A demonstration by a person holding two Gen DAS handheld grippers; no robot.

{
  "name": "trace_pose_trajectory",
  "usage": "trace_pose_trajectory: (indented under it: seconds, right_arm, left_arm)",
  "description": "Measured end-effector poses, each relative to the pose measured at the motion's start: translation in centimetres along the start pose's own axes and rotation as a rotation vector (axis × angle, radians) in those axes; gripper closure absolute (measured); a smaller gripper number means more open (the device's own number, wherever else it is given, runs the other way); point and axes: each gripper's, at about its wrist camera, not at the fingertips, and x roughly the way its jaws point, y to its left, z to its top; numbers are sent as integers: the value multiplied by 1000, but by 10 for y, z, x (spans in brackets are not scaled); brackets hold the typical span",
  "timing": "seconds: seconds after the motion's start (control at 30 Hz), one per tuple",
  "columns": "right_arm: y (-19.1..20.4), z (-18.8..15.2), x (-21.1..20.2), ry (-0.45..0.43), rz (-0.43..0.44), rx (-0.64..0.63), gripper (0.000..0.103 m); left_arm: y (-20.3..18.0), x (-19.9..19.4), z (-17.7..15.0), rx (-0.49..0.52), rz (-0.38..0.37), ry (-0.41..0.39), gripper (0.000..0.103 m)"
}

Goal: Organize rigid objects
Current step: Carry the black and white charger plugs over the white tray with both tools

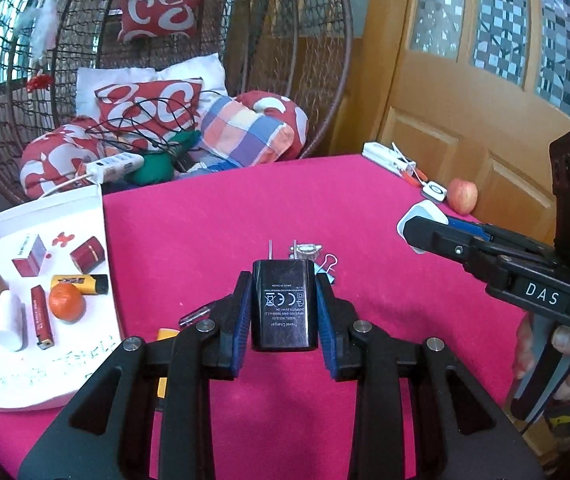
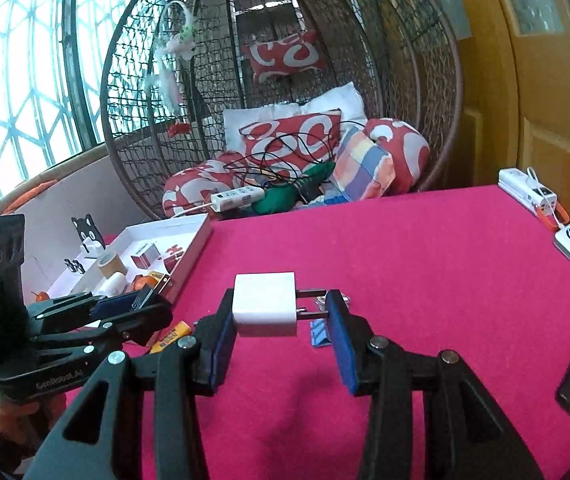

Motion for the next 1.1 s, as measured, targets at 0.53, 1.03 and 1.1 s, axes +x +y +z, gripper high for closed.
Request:
trace_pose_trajectory:
  seconds: [0.53, 1.03, 1.1]
  right_arm:
    - [26, 13, -1, -29, 15, -26, 60]
    - [58, 39, 10, -45, 19, -82, 60]
    - [71, 44, 17, -46, 35, -106, 60]
  left_arm:
    - [16, -23, -1, -27, 31, -58, 74]
    - [25, -31, -5, -45, 28, -89, 74]
    - [42, -38, -3, -77, 56, -105, 74]
